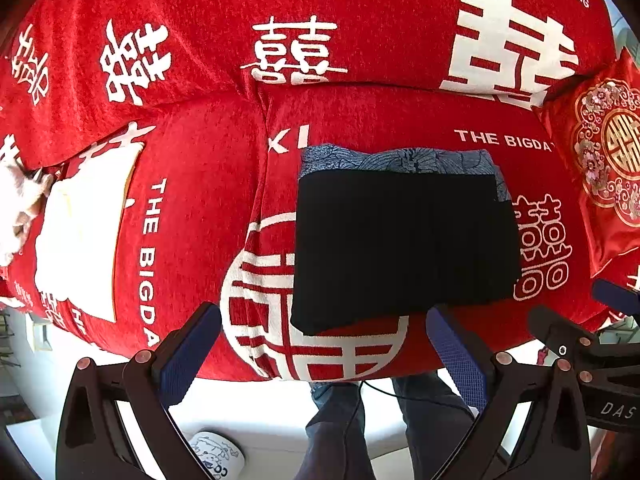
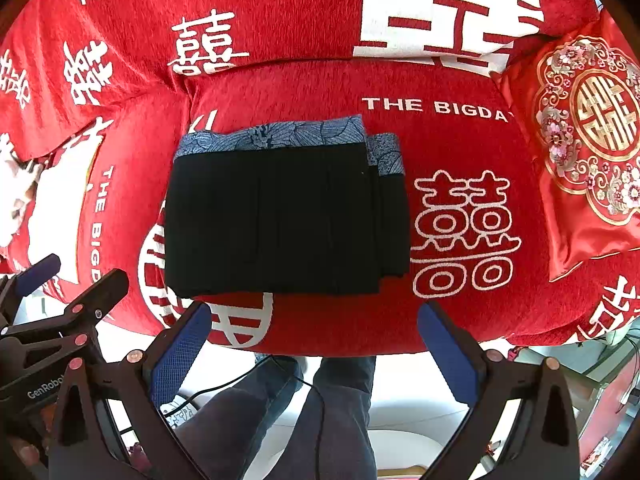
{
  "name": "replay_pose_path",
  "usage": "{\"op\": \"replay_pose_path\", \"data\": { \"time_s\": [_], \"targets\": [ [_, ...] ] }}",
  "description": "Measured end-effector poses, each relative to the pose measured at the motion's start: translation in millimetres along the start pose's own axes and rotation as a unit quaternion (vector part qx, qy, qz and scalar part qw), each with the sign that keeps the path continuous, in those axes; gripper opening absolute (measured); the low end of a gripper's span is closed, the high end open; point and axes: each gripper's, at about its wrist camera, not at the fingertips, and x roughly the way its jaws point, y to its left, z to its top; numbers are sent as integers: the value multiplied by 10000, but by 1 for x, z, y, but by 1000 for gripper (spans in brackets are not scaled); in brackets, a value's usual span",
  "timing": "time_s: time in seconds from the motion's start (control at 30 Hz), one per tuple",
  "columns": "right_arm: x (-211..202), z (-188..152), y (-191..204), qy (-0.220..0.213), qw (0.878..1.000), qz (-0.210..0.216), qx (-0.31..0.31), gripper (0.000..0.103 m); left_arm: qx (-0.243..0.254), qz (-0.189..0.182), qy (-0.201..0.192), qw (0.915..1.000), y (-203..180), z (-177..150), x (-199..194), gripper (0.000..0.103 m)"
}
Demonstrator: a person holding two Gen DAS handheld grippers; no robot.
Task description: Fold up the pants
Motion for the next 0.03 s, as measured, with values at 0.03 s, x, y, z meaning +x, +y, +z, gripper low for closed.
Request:
{"op": "replay_pose_path", "data": {
  "time_s": [0.03],
  "targets": [
    [0,0,0,1,10000,-5,1,103,8,11,8,10000,0,0,0,103]
  ]
}}
